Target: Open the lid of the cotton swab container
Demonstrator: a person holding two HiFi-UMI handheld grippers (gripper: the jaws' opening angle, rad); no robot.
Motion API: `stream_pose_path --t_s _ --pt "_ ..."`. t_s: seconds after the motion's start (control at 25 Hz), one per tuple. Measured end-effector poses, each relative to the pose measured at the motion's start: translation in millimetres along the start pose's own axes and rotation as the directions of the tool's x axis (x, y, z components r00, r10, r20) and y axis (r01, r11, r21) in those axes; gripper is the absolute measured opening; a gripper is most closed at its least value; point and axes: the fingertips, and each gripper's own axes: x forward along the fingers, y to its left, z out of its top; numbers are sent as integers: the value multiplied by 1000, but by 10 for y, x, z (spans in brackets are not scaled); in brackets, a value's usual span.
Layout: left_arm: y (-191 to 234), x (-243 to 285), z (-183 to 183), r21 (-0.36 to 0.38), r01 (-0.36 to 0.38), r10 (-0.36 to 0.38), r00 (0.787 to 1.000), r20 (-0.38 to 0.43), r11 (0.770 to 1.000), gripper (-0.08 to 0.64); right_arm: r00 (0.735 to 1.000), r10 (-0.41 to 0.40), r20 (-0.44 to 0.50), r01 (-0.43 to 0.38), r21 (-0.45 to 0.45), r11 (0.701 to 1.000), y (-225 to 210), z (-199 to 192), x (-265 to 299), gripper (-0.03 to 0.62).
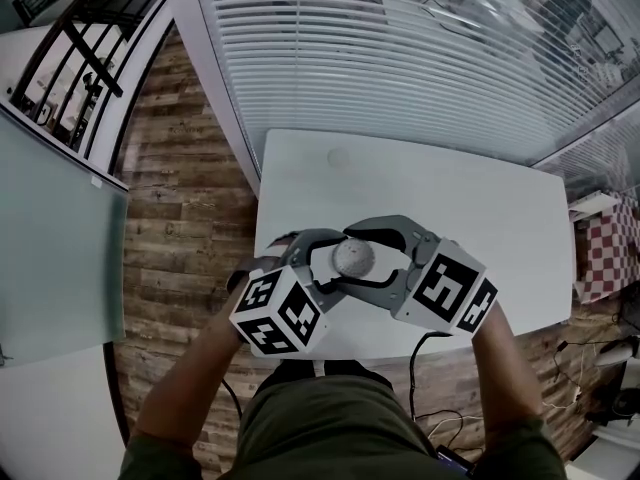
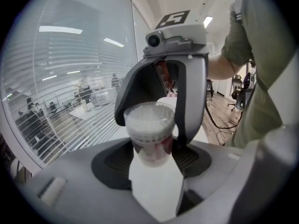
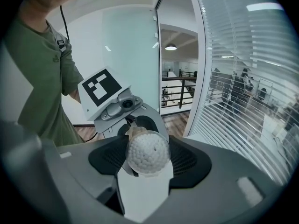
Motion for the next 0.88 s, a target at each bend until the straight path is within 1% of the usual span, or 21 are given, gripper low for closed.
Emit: stream_pose_path --t_s 0.28,0.48,0.6,0.72,0.88 --pt "-10 11 62 3 -9 9 1000 14 1000 258 998 4 66 -6 32 999 -9 53 -86 273" --pt "-2 -26 99 -14 -1 2 999 33 1000 258 988 4 154 -13 58 998 -38 166 -185 274" --pt "2 -66 152 -30 -3 4 998 57 1000 258 974 -1 227 -19 85 996 -54 256 -285 275" --pt "20 -105 218 -38 -8 10 997 74 999 258 952 -11 305 -28 123 992 -90 339 -401 275" --pt "40 -153 270 -46 -16 20 996 92 999 258 924 -27 381 -37 158 987 -127 405 -522 275"
